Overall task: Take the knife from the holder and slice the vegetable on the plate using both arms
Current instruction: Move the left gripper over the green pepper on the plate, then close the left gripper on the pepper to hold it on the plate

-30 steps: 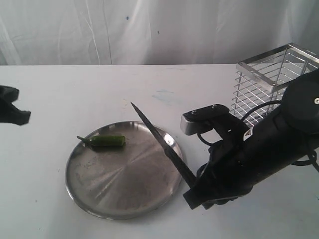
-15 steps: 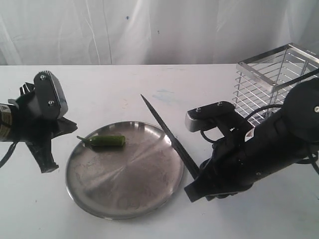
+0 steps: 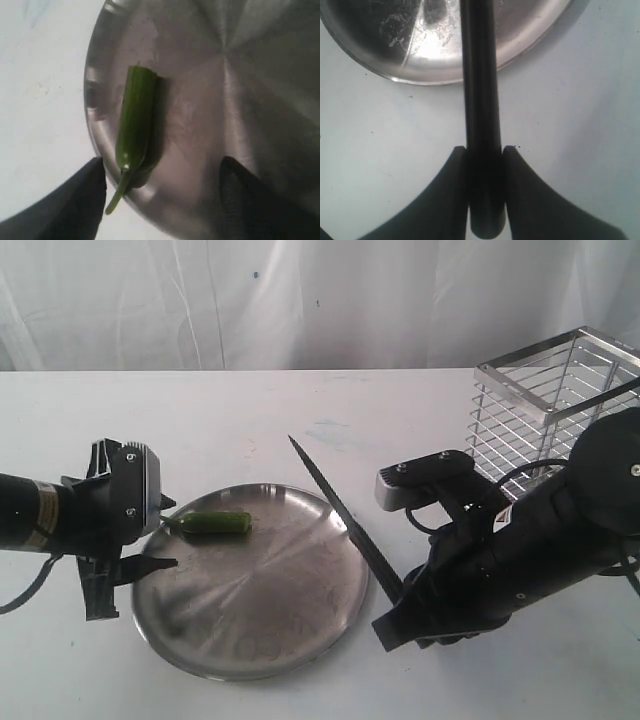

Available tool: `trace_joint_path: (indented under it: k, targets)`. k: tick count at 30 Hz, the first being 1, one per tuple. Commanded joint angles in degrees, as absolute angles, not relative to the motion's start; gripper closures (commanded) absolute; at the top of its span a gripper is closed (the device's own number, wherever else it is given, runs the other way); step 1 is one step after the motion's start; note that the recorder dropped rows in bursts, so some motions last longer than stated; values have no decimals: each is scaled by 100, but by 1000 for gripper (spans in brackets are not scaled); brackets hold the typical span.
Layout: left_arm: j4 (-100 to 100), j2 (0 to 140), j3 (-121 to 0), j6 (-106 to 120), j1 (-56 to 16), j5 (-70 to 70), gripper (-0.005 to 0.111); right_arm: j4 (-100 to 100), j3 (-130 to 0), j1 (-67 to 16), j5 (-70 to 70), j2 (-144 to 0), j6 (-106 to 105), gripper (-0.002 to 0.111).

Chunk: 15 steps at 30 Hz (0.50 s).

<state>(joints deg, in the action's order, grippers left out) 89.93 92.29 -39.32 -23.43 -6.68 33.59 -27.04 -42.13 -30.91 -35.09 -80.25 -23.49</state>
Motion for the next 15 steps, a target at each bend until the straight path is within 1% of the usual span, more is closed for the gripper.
trace_joint_path:
  k: [1, 4, 7, 15]
  targets:
    - [8000, 9642, -3951, -1019, -699, 3210, 38, -2712, -4188, -3078, -3565, -8018, -2269, 108]
    - [7684, 9933, -4126, -556, -699, 3269, 38, -2712, -4332, -3078, -3895, -8018, -2226, 108]
    - [7673, 10147, -4397, -720, -699, 3513, 38, -2622, -4535, -3078, -4198, -8018, -2226, 108]
    - [7743, 10694, -5130, -1443, -713, 3670, 38, -2482, -4876, -3069, -4303, -8018, -2032, 108]
